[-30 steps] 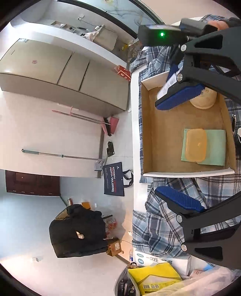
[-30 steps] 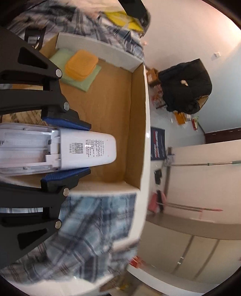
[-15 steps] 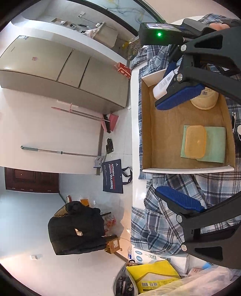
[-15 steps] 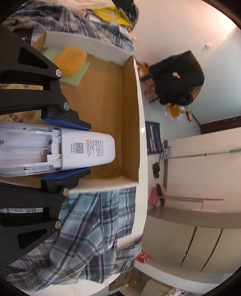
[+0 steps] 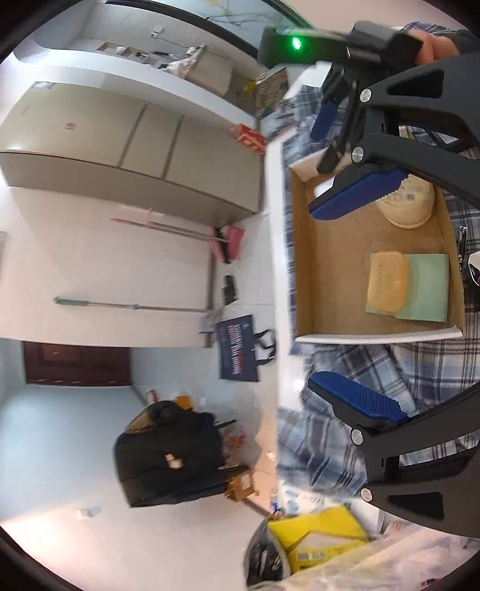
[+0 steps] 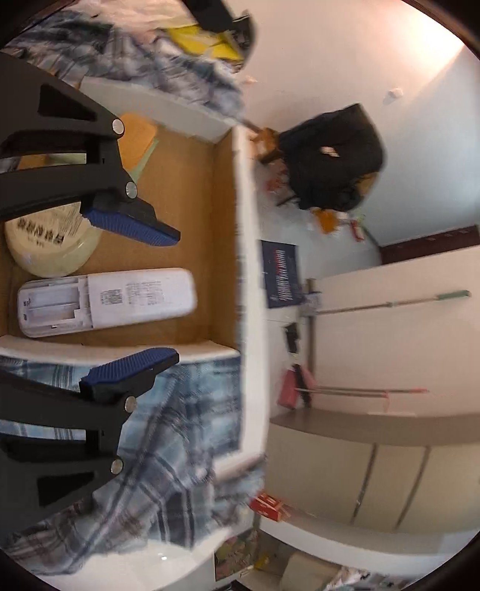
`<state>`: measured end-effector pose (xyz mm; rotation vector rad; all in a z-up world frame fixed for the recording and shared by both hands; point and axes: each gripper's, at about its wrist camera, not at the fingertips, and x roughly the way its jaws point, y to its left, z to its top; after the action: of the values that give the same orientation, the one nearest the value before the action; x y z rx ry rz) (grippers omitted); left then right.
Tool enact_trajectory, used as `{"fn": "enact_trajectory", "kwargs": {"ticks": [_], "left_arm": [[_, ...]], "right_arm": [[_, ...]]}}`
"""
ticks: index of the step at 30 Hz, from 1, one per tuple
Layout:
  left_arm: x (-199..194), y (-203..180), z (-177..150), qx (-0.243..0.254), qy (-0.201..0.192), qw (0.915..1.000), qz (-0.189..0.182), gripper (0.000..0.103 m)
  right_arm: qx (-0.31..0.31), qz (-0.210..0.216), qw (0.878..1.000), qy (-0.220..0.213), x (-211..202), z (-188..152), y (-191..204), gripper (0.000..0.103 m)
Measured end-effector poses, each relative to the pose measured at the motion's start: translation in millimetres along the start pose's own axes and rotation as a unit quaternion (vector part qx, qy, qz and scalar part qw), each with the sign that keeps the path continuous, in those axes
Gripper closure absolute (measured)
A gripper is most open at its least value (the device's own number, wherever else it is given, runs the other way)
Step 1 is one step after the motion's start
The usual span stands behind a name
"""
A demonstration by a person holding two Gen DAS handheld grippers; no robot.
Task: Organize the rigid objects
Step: 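Lower the white modem into the box and open the right tool, then raise both tools out of the box and move toward the table items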
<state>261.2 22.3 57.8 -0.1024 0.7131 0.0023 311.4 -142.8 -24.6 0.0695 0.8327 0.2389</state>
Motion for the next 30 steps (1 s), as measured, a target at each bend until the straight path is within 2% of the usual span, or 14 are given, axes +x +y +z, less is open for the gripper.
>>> {"fn": "enact_trajectory", "kwargs": {"ticks": [3,5,7,10,14,16,17,21,23,24,26,28,30], "left_arm": [[-34,-1,4,-0.007,-0.041,0.9991,0.001,0.017],[-58,-4,5,0.006,-0.062,0.9980,-0.008,0.017],[-84,-7,5,0.022,-0.087,0.9960,-0.002,0.017],[-127,-6,2,0.017,-0.140,0.9899,0.017,0.017],[-179,-3,-7,0.001,-0.194,0.9809,-0.004,0.016],[-204,-6,-14,0.003,-0.221,0.9752,-0.011,0.010],[-215,-8,-19,0.006,-0.240,0.9707,-0.013,0.000],[-256,-19,-42,0.019,-0.315,0.9490,0.009,0.000],[-268,-24,-49,0.035,-0.329,0.9437,0.014,0.000],[-275,-26,-53,0.039,-0.335,0.9413,0.016,0.000],[-281,-27,-58,0.034,-0.341,0.9392,0.016,0.000],[-284,-22,-64,0.018,-0.338,0.9411,0.004,0.000],[-282,-17,-66,0.002,-0.331,0.9435,-0.003,0.000]], "right_arm": [[0.000,0.001,0.999,-0.042,-43,11,2,0.047],[-0.008,-0.001,0.998,-0.070,-74,16,3,0.047],[-0.015,-0.003,0.995,-0.098,-106,17,3,0.047],[-0.009,-0.007,0.990,-0.138,-151,19,-1,0.047],[-0.015,-0.005,0.983,-0.182,-208,8,1,0.047],[-0.025,-0.006,0.978,-0.205,-236,-2,5,0.046],[-0.032,-0.003,0.976,-0.217,-248,-8,8,0.043],[-0.044,-0.004,0.967,-0.251,-282,-29,16,0.040],[-0.043,0.003,0.964,-0.262,-293,-37,18,0.030],[-0.042,0.005,0.962,-0.269,-298,-41,20,0.016],[-0.051,0.015,0.955,-0.292,-304,-51,24,0.000],[-0.054,0.007,0.949,-0.311,-307,-60,26,0.000],[-0.052,-0.001,0.947,-0.316,-306,-67,27,0.000]]}}
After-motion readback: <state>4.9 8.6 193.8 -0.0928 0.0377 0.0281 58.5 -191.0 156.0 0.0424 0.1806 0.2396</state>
